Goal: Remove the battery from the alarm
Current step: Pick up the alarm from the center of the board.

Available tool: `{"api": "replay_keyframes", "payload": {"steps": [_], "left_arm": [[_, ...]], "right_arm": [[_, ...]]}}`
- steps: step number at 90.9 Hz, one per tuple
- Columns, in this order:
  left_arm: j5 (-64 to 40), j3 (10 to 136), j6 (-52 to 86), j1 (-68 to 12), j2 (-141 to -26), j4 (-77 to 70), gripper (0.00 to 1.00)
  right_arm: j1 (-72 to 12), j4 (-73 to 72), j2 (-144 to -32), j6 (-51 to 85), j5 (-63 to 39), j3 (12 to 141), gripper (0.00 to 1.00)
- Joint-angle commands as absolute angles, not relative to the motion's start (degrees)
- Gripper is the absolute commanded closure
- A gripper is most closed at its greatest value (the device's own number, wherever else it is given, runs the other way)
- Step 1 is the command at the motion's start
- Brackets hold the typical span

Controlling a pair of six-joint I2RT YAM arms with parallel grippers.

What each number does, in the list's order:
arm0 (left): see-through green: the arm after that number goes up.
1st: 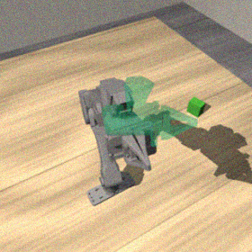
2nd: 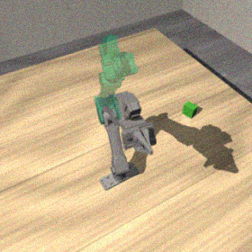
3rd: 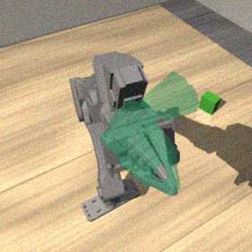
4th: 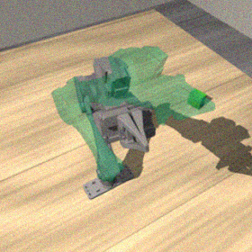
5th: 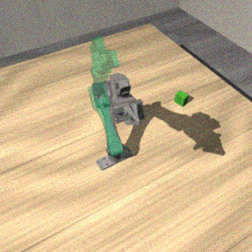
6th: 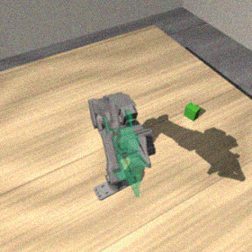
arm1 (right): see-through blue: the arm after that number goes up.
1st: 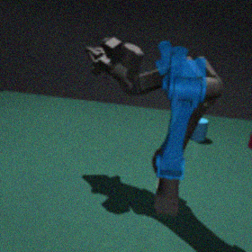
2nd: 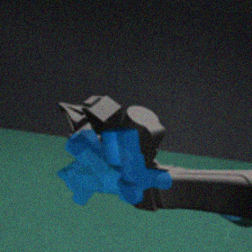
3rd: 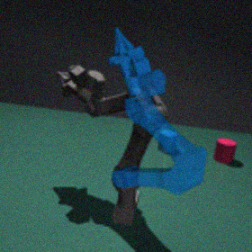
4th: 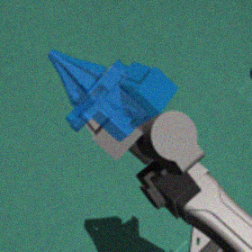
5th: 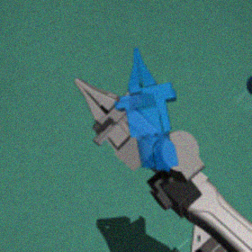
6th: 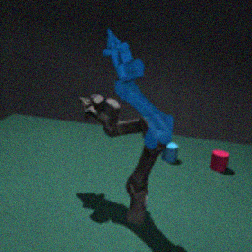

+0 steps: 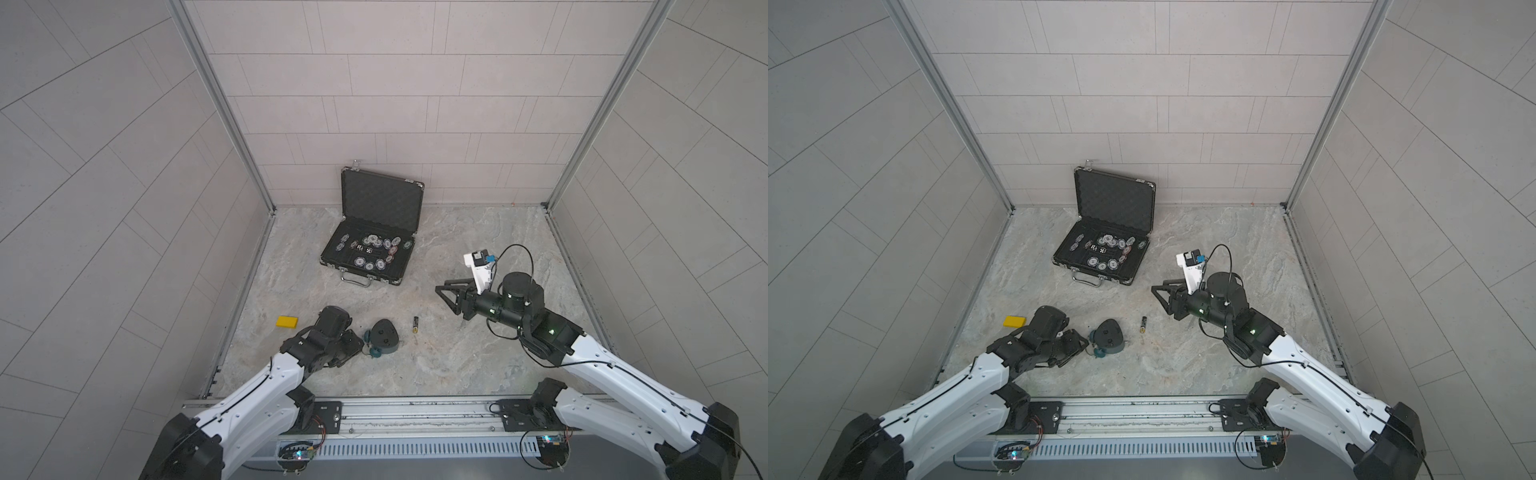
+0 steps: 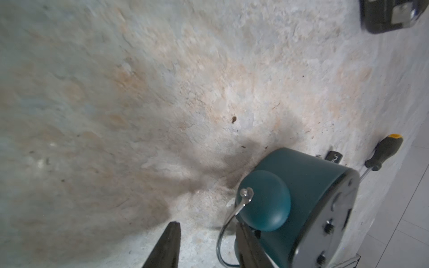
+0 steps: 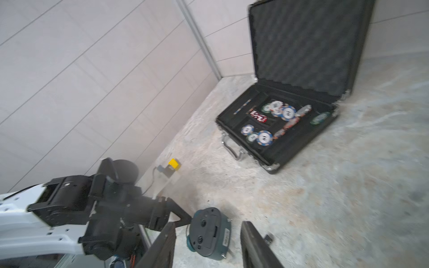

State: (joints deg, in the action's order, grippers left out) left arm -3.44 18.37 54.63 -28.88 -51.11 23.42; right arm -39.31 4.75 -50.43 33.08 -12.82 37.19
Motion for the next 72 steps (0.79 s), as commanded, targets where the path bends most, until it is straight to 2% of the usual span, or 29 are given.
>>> {"api": "replay_keyframes", "payload": {"steps": [1, 14, 21, 41, 51, 72], "left_arm": [[-5.11, 19.2, 54.11, -28.56, -53.2, 20.91, 0.63], [-7.01, 19.51, 54.04, -28.56, -57.03, 18.17, 0.66], [-7.91, 20.04, 53.39, -28.55, -59.84, 17.41, 0.71], [-7.77, 21.38, 53.2, -28.56, -61.16, 18.61, 1.0], [-6.41, 23.75, 52.07, -28.56, -56.46, 24.04, 1.0], [0.47, 33.99, 49.08, -28.56, -41.87, 44.92, 1.0]], "right_arm": [[-38.06, 7.4, -50.21, 36.22, -10.89, 32.48, 0.51], [-37.81, 8.78, -49.27, 35.68, -11.37, 32.77, 0.51], [-37.71, 8.96, -48.92, 35.68, -11.77, 32.67, 0.51], [-37.38, 9.8, -47.81, 35.38, -12.56, 32.87, 0.51], [-36.91, 10.59, -46.89, 35.16, -12.48, 32.76, 0.51], [-35.98, 10.99, -48.25, 35.4, -14.86, 32.9, 0.51]]}}
